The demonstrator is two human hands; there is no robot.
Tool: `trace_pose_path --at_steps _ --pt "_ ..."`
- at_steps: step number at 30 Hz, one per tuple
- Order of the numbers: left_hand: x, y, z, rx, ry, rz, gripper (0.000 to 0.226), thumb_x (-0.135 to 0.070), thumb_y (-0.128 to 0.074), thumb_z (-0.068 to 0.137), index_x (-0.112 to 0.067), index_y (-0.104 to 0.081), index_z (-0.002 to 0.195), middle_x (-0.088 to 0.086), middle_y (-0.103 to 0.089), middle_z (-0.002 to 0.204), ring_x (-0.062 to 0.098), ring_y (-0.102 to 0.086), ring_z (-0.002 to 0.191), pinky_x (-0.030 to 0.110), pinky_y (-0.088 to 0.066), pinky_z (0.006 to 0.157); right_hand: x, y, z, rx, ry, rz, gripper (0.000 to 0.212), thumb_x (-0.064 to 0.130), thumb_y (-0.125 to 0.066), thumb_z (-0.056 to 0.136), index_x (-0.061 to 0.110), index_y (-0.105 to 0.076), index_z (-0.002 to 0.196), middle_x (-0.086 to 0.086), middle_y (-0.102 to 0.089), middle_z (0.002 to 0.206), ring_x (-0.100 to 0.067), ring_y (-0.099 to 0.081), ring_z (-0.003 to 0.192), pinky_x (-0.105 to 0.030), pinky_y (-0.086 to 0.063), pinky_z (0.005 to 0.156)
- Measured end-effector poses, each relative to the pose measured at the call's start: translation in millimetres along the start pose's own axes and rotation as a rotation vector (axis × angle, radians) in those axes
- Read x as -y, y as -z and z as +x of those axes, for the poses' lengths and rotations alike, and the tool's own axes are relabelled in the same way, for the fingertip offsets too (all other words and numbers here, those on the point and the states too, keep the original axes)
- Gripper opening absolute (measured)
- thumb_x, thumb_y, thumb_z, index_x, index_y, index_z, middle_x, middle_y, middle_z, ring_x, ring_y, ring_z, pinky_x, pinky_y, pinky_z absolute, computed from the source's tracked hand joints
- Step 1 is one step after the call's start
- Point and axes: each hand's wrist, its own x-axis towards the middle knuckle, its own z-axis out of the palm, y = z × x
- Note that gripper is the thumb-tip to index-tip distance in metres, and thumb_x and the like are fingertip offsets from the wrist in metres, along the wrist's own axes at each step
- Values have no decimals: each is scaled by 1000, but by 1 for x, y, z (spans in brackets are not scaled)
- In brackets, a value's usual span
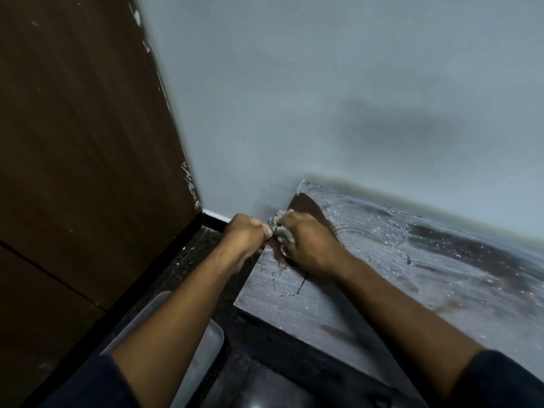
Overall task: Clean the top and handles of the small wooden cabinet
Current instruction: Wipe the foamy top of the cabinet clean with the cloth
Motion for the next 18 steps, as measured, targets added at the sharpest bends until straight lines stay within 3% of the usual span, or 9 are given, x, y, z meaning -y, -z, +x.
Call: trace_pose_path --at_steps 3,5,8,11,14,16,18 --pt "17 4 -11 6 -46 -61 11 -5 -65 90 -6 -75 85 10 -76 87 15 -65 77 20 -51 66 -1 -4 -20 29 39 47 30 21 -60 92 16 -64 121 -6 -66 123 -20 -58 111 -26 -43 95" --pt "17 8 -16 15 -51 -86 11 -8 -66 90 -6 -76 89 8 -77 90 15 -67 79 23 -53 68 -9 0 -11 52 15 53 30 18 -63 92 15 -66 121 -7 -66 126 -16 -58 111 -21 -38 95" --pt "14 13 -22 43 -31 -92 12 -8 -64 91 -4 -76 92 11 -76 91 18 -65 77 30 -52 66 -16 10 16 5 -69 30 17 8 -63 90 10 -71 105 -9 -69 115 -20 -62 103 -25 -46 86" --pt "13 14 -31 33 -9 -131 18 -2 -56 94 -2 -73 100 8 -73 86 13 -61 71 24 -50 62 -6 7 25 -77 -106 2 15 3 -59 86 6 -72 92 -11 -72 101 -28 -63 97 -31 -49 80" --pt "14 13 -40 -1 2 -200 29 6 -47 92 -3 -64 114 2 -69 78 5 -63 60 19 -49 54 10 -8 2 -29 -37 55 17 7 -62 84 12 -73 95 -8 -72 102 -21 -63 89 -26 -47 74" --pt "16 14 -45 -28 2 -245 34 8 -47 90 -2 -59 121 5 -67 78 6 -63 54 20 -49 50 14 -11 -14 40 34 54 21 12 -63 85 13 -70 104 -7 -70 107 -22 -63 95 -28 -50 80" --pt "20 17 -51 -26 4 -224 43 7 -46 89 -2 -53 131 11 -70 90 13 -65 65 25 -51 57 10 -5 -10 51 17 43 26 14 -67 86 12 -70 112 -8 -70 113 -23 -63 99 -24 -47 83"
